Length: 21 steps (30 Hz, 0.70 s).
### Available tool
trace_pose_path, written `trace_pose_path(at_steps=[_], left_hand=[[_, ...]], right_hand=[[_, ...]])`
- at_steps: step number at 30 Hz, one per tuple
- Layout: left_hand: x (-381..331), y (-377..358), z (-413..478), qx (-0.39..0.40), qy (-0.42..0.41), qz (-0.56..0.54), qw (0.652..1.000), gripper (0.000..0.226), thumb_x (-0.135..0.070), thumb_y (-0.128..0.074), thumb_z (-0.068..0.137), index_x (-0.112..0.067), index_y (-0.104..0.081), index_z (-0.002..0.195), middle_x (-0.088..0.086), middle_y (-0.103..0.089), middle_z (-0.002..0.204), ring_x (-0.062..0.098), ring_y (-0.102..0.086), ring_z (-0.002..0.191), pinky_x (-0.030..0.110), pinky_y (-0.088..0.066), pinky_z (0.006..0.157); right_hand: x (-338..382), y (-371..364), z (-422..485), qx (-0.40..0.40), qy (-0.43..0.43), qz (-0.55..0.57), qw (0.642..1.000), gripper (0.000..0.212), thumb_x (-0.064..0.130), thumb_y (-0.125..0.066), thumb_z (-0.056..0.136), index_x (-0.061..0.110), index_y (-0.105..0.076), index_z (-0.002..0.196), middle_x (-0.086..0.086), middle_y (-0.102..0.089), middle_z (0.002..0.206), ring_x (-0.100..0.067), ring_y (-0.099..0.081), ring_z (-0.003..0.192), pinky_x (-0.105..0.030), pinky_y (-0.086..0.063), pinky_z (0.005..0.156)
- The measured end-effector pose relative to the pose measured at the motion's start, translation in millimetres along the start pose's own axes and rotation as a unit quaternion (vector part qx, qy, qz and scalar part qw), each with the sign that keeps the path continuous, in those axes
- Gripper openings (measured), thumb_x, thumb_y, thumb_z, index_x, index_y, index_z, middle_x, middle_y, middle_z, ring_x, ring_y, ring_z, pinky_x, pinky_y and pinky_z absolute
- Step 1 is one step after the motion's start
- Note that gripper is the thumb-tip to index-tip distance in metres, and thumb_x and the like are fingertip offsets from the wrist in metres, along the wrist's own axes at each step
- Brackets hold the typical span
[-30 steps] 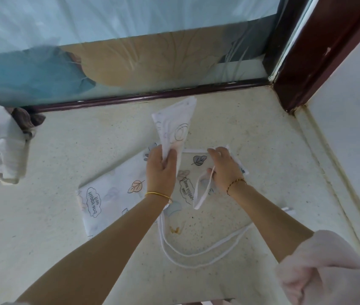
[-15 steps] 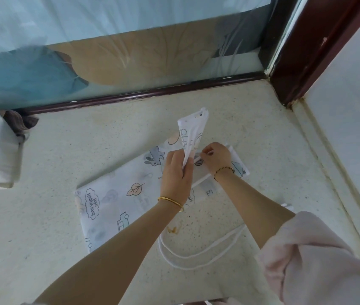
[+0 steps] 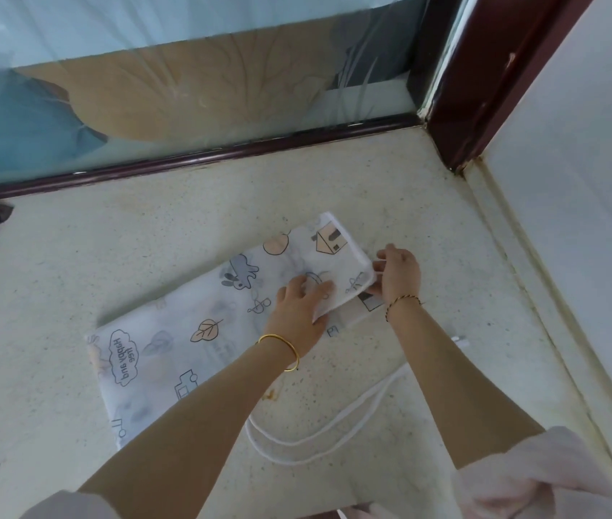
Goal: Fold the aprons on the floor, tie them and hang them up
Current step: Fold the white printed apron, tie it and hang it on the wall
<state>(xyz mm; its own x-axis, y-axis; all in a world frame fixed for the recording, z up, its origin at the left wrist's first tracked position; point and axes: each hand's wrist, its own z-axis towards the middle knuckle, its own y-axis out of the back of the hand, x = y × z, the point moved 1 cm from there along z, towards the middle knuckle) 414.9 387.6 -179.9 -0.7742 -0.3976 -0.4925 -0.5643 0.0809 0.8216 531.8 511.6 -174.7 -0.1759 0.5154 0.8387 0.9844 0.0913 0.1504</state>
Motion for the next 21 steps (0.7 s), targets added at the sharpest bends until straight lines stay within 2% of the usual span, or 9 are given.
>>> trace_pose_path(at_steps=[2,4,7,9,11,12,14,16,21], left_hand=[[-0.1,-1.9,-1.7,0.008,-0.033,0.050,0.998,0.051,-0.017,-0.052,0.090,-0.030,-0.041,0.138,0.008,-0.026,0.142,0.030,-0.029,0.126,0.041,-0.045,0.095],[-0.6,-2.8,-1.9,0.002,-0.071,0.086,0.994,0.051,-0.008,-0.051,0.088,-0.025,-0.045,0.135,0.011,-0.035,0.134,0.031,-0.037,0.119,0.040,-0.050,0.085],[-3.1,-1.6,-4.2,-0.019,-0.166,0.148,0.975,0.057,0.005,-0.072,0.062,-0.014,-0.063,0.114,0.015,-0.056,0.104,0.032,-0.057,0.083,0.032,-0.051,0.049],[-2.0,-2.9,-5.9,-0.019,-0.204,0.198,0.959,0.064,0.001,-0.082,0.043,-0.015,-0.068,0.104,0.012,-0.061,0.092,0.027,-0.059,0.069,0.025,-0.044,0.040],[-0.8,-7.6,-7.4,-0.020,-0.222,0.212,0.952,0.063,-0.005,-0.083,0.045,-0.017,-0.068,0.105,0.011,-0.062,0.095,0.025,-0.060,0.070,0.025,-0.045,0.041],[-1.4,-8.5,-8.3,-0.017,-0.233,0.206,0.950,0.055,-0.009,-0.080,0.055,-0.018,-0.067,0.108,0.010,-0.062,0.099,0.025,-0.060,0.074,0.026,-0.047,0.044],[-1.1,-8.9,-10.7,-0.009,-0.232,0.180,0.956,0.036,-0.025,-0.055,0.082,-0.020,-0.061,0.117,0.009,-0.059,0.110,0.025,-0.059,0.086,0.031,-0.052,0.056],[2.3,-3.3,-11.3,-0.005,-0.176,0.158,0.972,0.042,-0.033,-0.033,0.090,-0.018,-0.055,0.123,0.008,-0.053,0.122,0.025,-0.055,0.097,0.035,-0.052,0.069],[27.0,8.7,-6.8,-0.085,-0.079,0.190,0.975,0.037,-0.011,-0.067,0.077,-0.009,-0.060,0.113,0.016,-0.057,0.118,0.035,-0.059,0.095,0.044,-0.056,0.071]], right_hand=[[-0.7,7.5,0.9,0.065,-0.057,0.007,0.996,0.054,0.051,-0.033,0.097,0.006,-0.061,0.092,-0.015,-0.069,0.089,-0.027,-0.066,0.076,-0.038,-0.058,0.068],[0.4,12.3,4.1,0.118,-0.072,-0.019,0.990,0.065,0.065,-0.035,0.090,0.008,-0.066,0.089,-0.012,-0.071,0.087,-0.027,-0.068,0.080,-0.040,-0.057,0.074],[3.4,13.2,10.0,0.157,-0.052,-0.119,0.979,0.062,0.062,-0.058,0.081,0.001,-0.068,0.087,-0.014,-0.072,0.090,-0.031,-0.069,0.085,-0.042,-0.057,0.079],[3.0,11.7,13.8,0.183,0.012,-0.205,0.961,0.042,0.049,-0.068,0.079,0.007,-0.064,0.084,-0.012,-0.068,0.085,-0.028,-0.065,0.080,-0.036,-0.055,0.071],[1.9,12.4,13.3,0.185,0.083,-0.287,0.936,0.023,0.030,-0.069,0.083,0.009,-0.064,0.091,-0.006,-0.065,0.089,-0.022,-0.062,0.081,-0.032,-0.052,0.069],[0.6,13.1,13.9,0.170,0.114,-0.334,0.920,0.019,0.025,-0.066,0.085,0.011,-0.064,0.096,-0.003,-0.064,0.090,-0.020,-0.061,0.082,-0.031,-0.051,0.069],[-2.7,14.1,16.2,0.133,0.159,-0.422,0.883,0.017,0.027,-0.060,0.086,0.019,-0.064,0.101,0.000,-0.063,0.090,-0.020,-0.060,0.084,-0.031,-0.052,0.068],[-5.9,13.9,18.9,0.111,0.181,-0.469,0.857,0.025,0.032,-0.056,0.087,0.021,-0.063,0.109,-0.004,-0.062,0.094,-0.025,-0.059,0.087,-0.037,-0.055,0.071],[-6.0,16.6,24.4,0.098,0.184,-0.483,0.850,0.024,0.019,-0.047,0.096,0.004,-0.055,0.113,-0.013,-0.060,0.102,-0.022,-0.054,0.083,-0.033,-0.048,0.070]])
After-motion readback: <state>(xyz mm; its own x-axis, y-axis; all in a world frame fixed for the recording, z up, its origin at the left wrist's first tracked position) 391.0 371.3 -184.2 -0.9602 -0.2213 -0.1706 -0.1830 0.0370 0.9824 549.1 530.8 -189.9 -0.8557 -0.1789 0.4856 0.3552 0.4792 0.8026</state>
